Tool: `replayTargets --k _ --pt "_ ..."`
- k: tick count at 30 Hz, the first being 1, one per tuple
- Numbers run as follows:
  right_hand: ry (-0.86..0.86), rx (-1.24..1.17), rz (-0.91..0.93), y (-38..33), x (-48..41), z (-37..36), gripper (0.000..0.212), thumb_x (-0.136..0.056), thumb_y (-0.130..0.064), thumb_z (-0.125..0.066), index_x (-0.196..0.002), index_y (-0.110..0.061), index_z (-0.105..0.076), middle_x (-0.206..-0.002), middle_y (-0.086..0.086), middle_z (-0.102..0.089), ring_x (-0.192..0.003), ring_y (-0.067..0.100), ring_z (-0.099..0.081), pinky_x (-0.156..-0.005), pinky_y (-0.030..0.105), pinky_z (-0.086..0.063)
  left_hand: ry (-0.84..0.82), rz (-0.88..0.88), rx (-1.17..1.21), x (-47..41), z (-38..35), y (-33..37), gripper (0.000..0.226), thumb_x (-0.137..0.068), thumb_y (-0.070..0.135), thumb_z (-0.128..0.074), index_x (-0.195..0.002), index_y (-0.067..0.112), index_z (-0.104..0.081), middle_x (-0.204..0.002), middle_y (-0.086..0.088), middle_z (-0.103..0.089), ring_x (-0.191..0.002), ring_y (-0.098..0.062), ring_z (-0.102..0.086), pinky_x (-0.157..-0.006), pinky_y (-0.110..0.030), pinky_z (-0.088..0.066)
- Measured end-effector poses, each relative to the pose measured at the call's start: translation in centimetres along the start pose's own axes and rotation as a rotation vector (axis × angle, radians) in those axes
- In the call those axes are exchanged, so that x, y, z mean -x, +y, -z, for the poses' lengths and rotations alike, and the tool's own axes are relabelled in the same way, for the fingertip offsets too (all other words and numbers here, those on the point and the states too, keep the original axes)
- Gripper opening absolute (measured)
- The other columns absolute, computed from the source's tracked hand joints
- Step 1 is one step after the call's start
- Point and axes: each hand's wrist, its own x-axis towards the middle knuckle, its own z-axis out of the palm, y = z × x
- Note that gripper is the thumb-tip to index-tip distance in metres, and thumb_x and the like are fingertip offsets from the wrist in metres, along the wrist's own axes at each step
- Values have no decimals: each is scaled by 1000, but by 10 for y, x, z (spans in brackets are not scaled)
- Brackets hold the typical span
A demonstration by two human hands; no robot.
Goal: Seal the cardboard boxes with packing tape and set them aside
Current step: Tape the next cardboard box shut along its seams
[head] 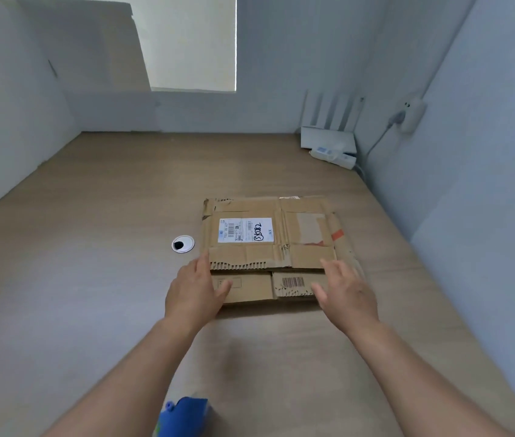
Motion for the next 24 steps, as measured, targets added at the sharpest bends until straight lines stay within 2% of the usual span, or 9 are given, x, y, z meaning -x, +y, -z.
replayTargets --k 2,4,8,12,16,19,21,22,24 --pt "-60 23 -68 6 -24 -11 69 -92 -49 -51 -148 -15 -25 -145 8 -38 -131 28 -38 -106 36 -32 -21 37 18 -24 -9 -6 69 -91 49 -51 -146 18 -23 -139 -3 -45 -123 -27 -42 -93 -38 -42" --pt "-131 23 -163 11 -44 -21 82 -90 -59 -47 -151 -18 -11 -153 11 -25 -140 29 -26 -113 37 -23 -52 70 -3 -43 -16 -12 67 -89 51 -53 -141 17 -28 -132 -5 -51 -119 -28 -46 -90 -38 -43" --pt "-263 -20 -243 24 -69 -40 93 -83 -66 -51 -152 -25 -4 -157 10 -17 -143 31 -18 -115 42 -19 -119 58 -94 -67 -30 -16 62 -86 55 -53 -131 14 -39 -131 -3 -51 -122 -22 -44 -95 -34 -39" --pt "-237 12 -194 24 -76 -42 91 -77 -68 -57 -149 -28 -16 -142 10 -35 -131 30 -31 -108 39 -30 -104 29 -131 -71 -36 -14 65 -84 54 -57 -133 15 -38 -138 -2 -44 -133 -22 -33 -107 -35 -31" --pt "-216 -30 -138 21 -64 -30 80 -80 -71 -51 -145 -34 -25 -130 8 -39 -122 26 -38 -102 35 -37 -38 39 36 -62 -29 -16 70 -77 50 -66 -133 19 -39 -130 -3 -51 -118 -22 -47 -94 -36 -42" --pt "-207 -173 -106 20 -45 -17 74 -86 -68 -44 -148 -33 -23 -127 6 -40 -120 23 -40 -96 35 -41 6 51 201 -47 -12 -2 79 -81 41 -69 -146 20 -27 -146 -1 -31 -125 -19 -43 -94 -35 -41" --pt "-126 -316 -38 17 -33 -5 63 -93 -58 -42 -146 -24 -35 -123 8 -50 -115 25 -49 -91 34 -42 73 16 278 -32 -2 12 79 -83 34 -69 -147 20 -24 -146 -1 -27 -123 -20 -44 -93 -36 -42" --pt "-22 -373 46 13 -27 3 52 -96 -49 -42 -136 -16 -49 -113 9 -59 -105 26 -56 -83 31 -43 116 -12 292 -25 2 20 79 -84 30 -69 -148 20 -23 -145 -2 -28 -121 -21 -46 -93 -37 -43" --pt "264 -332 220 9 -13 15 33 -94 -29 -41 -89 -8 -66 -74 8 -65 -68 28 -63 -59 26 -37 201 -51 315 -10 5 35 76 -88 19 -64 -150 19 -20 -143 -6 -31 -116 -27 -51 -90 -39 -45"
